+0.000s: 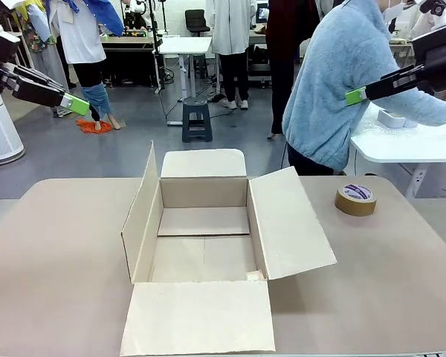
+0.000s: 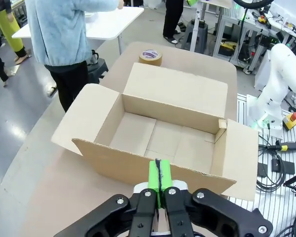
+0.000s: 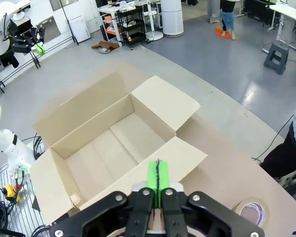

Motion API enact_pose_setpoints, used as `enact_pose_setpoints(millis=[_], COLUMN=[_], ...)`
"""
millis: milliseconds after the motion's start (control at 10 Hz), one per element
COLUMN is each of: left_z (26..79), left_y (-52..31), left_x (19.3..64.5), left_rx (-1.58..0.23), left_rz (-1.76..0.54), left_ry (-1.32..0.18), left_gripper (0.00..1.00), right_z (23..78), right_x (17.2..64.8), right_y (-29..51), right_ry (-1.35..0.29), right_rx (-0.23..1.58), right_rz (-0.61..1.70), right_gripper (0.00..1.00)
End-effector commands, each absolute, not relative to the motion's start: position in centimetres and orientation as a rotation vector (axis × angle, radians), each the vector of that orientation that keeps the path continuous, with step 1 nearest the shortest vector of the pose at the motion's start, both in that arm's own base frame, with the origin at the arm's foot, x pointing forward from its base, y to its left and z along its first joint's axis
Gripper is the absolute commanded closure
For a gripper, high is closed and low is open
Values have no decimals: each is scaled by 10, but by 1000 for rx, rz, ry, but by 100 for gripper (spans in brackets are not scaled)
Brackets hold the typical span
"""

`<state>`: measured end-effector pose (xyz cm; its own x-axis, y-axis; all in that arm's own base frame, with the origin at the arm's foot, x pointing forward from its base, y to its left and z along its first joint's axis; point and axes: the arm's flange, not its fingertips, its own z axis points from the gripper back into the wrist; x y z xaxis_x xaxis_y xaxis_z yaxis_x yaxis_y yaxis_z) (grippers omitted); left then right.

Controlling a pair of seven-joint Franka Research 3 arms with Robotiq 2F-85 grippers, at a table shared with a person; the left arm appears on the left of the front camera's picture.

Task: Wrap the clocks to prevent damage.
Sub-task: Open the side flaps of the Package Box.

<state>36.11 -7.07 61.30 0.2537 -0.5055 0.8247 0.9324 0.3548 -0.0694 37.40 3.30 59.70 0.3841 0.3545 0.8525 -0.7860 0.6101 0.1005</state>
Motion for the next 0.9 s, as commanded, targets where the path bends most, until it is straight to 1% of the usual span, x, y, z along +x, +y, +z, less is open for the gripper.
enact_pose_setpoints(millis=[0,100,200,600,700,800], left_z=[614,614,613,613,622,630], left_y=[-70,-70,-71,-71,-101,-140], left_x=[362,360,361,361,366,372], left_rx=[-631,-609,-637,-629,-528,-443], left_rz=[-1087,-1085,-1072,-1072,-1081,-1088], left_ry=[-803,-802,-807,-805,-694,-632], left_gripper=[100,100,100,100,100,100], right_z=[593,593,597,597,604,606], right_x=[375,375,374,374,377,380], right_y=[36,37,33,33,65,104], right_ry=[-921,-926,-907,-907,-853,-806], right_rx=[537,505,542,530,498,432], right_rz=[767,752,774,773,694,694], right_gripper=[100,100,100,99,99,99])
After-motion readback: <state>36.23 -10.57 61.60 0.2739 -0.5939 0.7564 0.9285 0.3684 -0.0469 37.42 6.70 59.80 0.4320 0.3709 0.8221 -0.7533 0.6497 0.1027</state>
